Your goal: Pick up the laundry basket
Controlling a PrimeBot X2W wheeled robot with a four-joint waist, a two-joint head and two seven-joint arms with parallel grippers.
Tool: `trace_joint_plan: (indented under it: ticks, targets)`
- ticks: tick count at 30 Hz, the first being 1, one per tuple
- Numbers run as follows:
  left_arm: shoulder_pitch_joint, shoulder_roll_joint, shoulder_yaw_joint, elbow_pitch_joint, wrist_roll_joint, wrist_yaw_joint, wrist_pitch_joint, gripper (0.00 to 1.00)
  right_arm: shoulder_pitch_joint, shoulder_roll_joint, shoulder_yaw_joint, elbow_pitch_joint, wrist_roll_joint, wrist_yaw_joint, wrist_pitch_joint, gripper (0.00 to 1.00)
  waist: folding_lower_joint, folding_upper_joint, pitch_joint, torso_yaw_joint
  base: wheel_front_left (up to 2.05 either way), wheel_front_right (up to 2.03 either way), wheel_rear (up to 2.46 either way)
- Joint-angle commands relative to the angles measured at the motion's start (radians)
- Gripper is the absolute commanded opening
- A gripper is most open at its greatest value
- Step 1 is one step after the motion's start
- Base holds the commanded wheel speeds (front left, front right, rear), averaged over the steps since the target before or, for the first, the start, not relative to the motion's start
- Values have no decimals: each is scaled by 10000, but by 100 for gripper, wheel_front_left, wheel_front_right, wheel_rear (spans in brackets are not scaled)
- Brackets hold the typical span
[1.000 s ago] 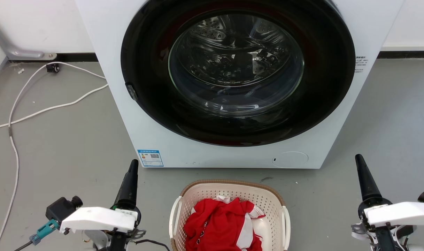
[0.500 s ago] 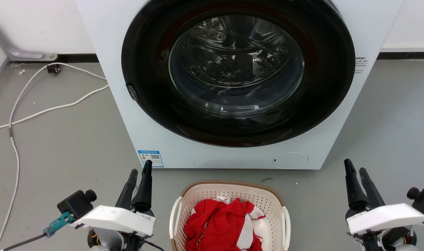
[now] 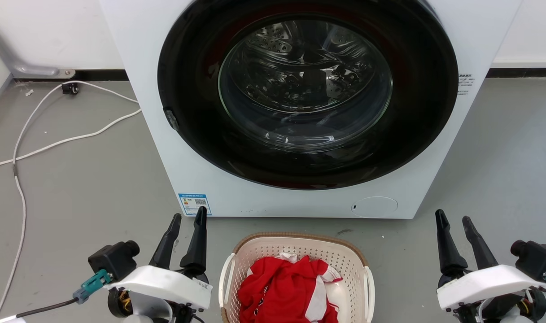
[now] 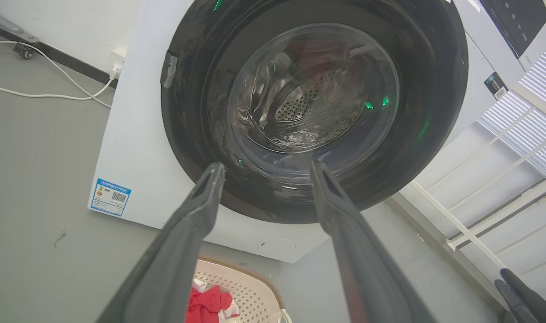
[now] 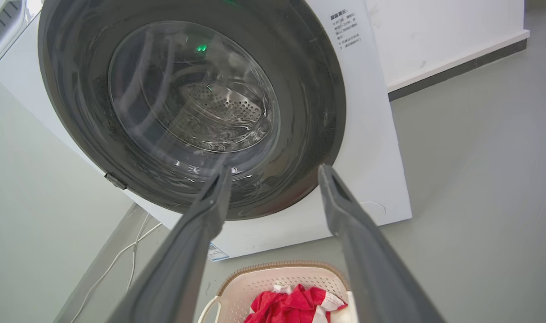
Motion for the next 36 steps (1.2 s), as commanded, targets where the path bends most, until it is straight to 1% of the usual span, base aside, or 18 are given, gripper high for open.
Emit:
trace_joint_plan:
  ticks: [1,15,36]
  targets:
    - [-79,47,-61,-169,362,-16,-100,100,-18,-2,18,-176,-378,1,-85,100,0,0,5,7,0,0,0]
    - [1,76,-342,-176,2162,103,-465,100,157,52,122,-570,-2203,1,-176,100,0,0,29,11,0,0,0]
    - [69,68,-470,-96,3958,241,-921,100,423,72,254,-1003,-3839,2,-385,100,0,0,45,58,0,0,0]
